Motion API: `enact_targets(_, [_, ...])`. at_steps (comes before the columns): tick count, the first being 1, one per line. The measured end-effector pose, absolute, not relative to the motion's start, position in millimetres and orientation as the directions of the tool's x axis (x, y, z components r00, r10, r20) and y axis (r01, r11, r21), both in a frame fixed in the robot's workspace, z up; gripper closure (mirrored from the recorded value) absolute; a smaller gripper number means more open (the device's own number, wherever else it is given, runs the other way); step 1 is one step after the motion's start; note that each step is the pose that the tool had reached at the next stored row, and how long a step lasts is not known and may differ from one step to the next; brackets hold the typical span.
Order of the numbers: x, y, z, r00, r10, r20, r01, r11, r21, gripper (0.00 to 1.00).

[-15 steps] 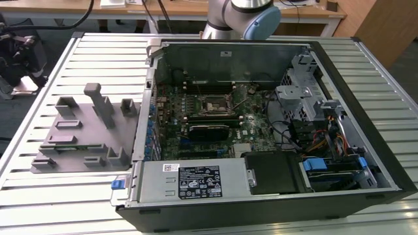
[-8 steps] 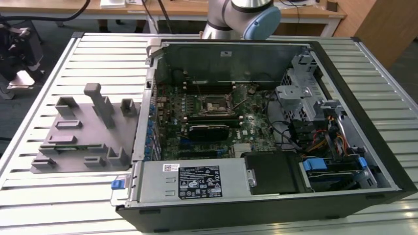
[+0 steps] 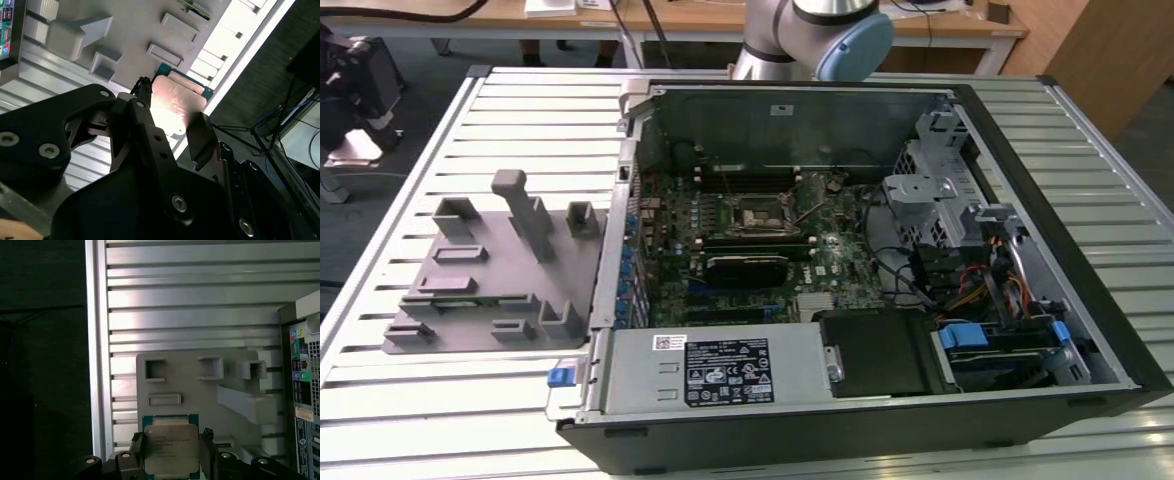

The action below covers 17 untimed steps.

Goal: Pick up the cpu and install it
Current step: 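Pick up the cpu and move it towards the insertion slot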

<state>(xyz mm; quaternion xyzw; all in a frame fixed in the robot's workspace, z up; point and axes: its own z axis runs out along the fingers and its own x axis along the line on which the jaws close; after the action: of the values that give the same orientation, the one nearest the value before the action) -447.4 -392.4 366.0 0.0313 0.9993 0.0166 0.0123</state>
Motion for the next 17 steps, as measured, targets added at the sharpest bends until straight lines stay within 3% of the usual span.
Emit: enact_targets(17, [-447,-388,386,-0.998,0.064,-0.024,0.063,0.997,0.034,0.47])
